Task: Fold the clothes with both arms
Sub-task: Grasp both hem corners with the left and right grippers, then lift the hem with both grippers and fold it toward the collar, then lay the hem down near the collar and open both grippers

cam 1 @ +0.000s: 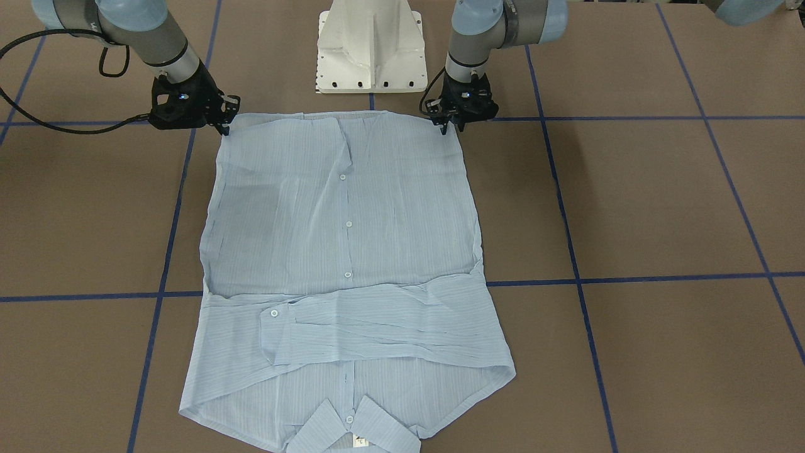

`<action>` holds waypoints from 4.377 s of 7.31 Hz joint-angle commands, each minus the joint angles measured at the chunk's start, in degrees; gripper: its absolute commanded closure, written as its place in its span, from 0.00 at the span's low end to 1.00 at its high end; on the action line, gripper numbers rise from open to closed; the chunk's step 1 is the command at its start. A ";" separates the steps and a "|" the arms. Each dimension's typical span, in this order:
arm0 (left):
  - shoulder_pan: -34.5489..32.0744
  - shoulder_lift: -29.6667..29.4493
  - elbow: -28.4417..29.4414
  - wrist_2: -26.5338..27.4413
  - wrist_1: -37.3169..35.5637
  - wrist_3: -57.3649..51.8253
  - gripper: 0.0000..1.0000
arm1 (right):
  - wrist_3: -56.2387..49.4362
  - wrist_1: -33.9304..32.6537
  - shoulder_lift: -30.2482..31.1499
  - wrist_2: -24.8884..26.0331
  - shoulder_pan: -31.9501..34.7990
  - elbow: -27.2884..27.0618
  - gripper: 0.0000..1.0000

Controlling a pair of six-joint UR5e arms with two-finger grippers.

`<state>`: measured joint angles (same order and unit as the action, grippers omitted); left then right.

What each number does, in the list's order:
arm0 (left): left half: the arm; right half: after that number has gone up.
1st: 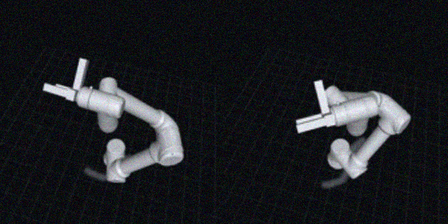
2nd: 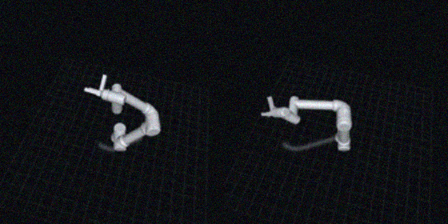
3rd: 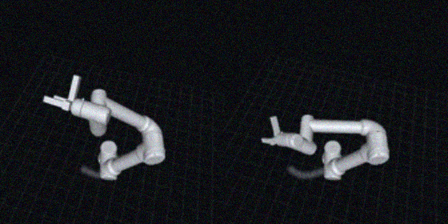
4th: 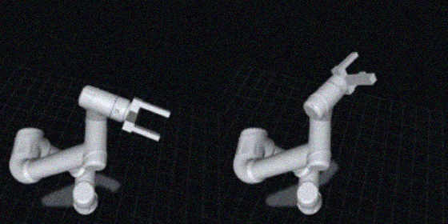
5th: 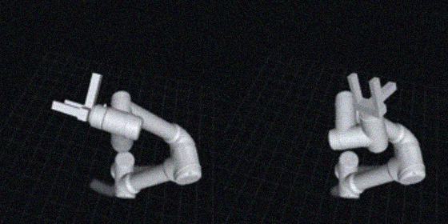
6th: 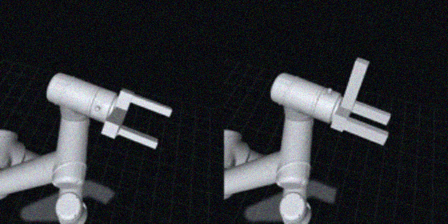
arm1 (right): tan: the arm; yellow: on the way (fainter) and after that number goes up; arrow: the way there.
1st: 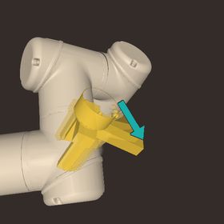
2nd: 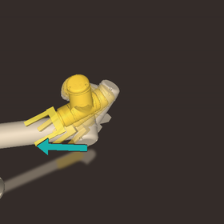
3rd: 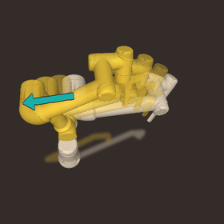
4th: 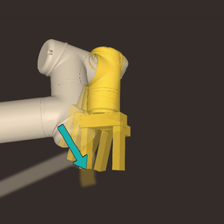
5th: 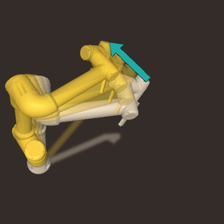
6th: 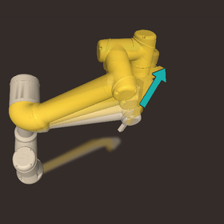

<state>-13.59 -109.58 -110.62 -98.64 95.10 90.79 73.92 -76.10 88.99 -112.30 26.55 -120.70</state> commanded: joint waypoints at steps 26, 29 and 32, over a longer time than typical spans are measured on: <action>-37.83 -20.58 42.58 -11.75 41.13 -25.66 1.00 | -3.08 8.77 -42.74 -16.72 34.87 54.83 1.00; -38.35 -23.13 49.25 -11.58 45.43 -25.57 1.00 | -3.60 9.04 -44.16 -15.93 34.88 58.02 1.00; -38.53 -24.27 51.02 -11.40 45.53 -25.14 1.00 | -4.31 9.04 -46.27 -13.92 33.92 62.68 1.00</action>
<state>-52.07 -133.11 -60.51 -110.06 140.55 65.36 69.72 -67.07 43.10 -126.95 60.99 -59.54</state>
